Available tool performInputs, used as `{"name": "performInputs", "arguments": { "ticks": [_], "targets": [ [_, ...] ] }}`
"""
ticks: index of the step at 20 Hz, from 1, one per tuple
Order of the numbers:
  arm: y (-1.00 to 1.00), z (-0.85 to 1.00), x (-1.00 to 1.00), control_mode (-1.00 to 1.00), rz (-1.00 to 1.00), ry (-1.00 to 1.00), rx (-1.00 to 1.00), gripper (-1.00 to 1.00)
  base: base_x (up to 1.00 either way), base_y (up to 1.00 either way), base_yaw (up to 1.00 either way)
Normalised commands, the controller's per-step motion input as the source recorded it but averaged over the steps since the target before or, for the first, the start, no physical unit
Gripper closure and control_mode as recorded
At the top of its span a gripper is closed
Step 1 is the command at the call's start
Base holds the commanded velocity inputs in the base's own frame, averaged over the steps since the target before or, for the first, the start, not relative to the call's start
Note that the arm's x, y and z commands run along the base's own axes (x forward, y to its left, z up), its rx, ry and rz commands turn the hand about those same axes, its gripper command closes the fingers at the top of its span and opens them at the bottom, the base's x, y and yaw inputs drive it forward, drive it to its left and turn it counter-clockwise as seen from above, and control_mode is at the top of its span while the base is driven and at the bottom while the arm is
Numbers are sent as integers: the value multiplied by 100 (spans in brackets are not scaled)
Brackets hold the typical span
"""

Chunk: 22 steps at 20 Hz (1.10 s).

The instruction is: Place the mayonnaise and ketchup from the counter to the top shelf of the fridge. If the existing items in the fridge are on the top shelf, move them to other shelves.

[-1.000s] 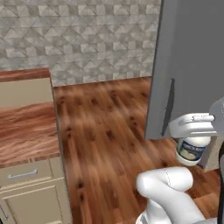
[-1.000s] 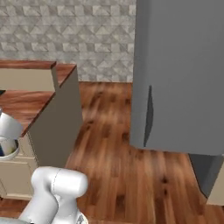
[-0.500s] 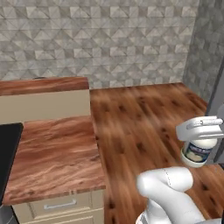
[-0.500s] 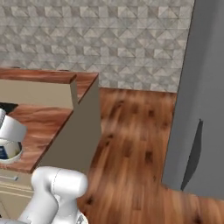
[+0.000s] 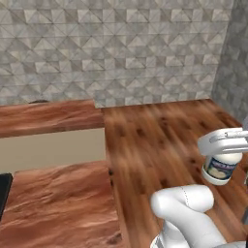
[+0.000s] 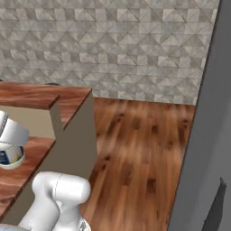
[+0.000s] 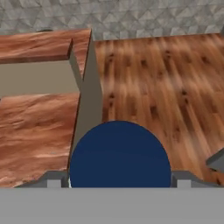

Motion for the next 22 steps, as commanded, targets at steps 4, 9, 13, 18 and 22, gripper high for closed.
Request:
{"name": "performInputs", "arguments": {
  "ticks": [4, 9, 13, 18, 22],
  "targets": [
    [0, 0, 0, 100, 0, 0, 0, 100, 100, 0, 0],
    [0, 0, 0, 100, 0, 0, 0, 100, 100, -2, 0],
    [0, 0, 0, 100, 0, 0, 0, 100, 100, -9, 0],
    [0, 0, 0, 100, 0, 0, 0, 100, 100, -8, 0],
    [0, 0, 0, 100, 0, 0, 0, 100, 100, -11, -3]
  ]
}}
